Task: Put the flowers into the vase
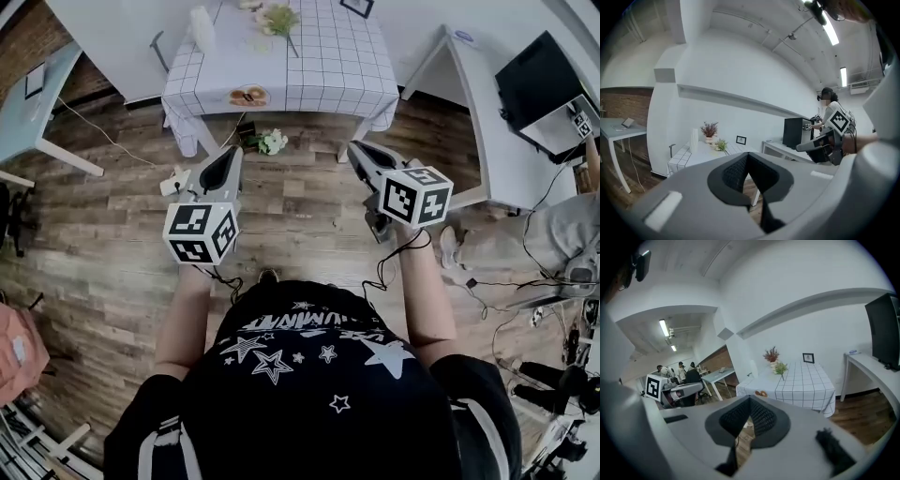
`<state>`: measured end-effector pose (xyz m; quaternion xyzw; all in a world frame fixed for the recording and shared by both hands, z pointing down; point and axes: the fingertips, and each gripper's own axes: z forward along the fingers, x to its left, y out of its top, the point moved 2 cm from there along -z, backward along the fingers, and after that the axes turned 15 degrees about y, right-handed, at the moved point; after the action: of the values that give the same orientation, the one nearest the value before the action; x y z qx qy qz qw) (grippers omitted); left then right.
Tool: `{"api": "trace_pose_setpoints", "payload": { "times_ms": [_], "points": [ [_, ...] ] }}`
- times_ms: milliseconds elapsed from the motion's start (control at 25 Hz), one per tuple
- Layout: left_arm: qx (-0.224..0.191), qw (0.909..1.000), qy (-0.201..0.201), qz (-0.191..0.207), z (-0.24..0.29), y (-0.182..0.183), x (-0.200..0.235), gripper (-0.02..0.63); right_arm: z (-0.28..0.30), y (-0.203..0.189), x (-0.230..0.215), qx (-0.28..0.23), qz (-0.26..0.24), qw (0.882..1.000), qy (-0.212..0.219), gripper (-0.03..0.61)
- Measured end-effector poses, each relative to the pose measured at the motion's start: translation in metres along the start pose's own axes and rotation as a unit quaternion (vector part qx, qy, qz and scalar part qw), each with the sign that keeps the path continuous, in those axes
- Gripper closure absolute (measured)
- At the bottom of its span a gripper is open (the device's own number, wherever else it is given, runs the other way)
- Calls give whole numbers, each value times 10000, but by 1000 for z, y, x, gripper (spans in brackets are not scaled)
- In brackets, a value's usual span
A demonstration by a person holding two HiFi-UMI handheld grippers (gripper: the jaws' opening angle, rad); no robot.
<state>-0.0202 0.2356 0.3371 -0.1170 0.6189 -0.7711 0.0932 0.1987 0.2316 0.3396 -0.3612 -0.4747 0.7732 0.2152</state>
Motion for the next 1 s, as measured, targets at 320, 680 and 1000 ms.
{"api": "trace_pose_setpoints", "payload": {
  "times_ms": [320, 680, 1000],
  "points": [
    [-21, 9998, -205, 24, 6, -2, 32, 606, 29, 1, 0, -158, 335, 9991, -210, 569],
    [138, 9998, -85, -101, 0, -17, 98, 606, 65, -20, 6, -227, 713, 9962, -442, 569],
    [97, 9999, 23, 8, 17, -11, 118, 606, 81, -17, -8, -193, 723, 9963, -419, 569]
  ]
}}
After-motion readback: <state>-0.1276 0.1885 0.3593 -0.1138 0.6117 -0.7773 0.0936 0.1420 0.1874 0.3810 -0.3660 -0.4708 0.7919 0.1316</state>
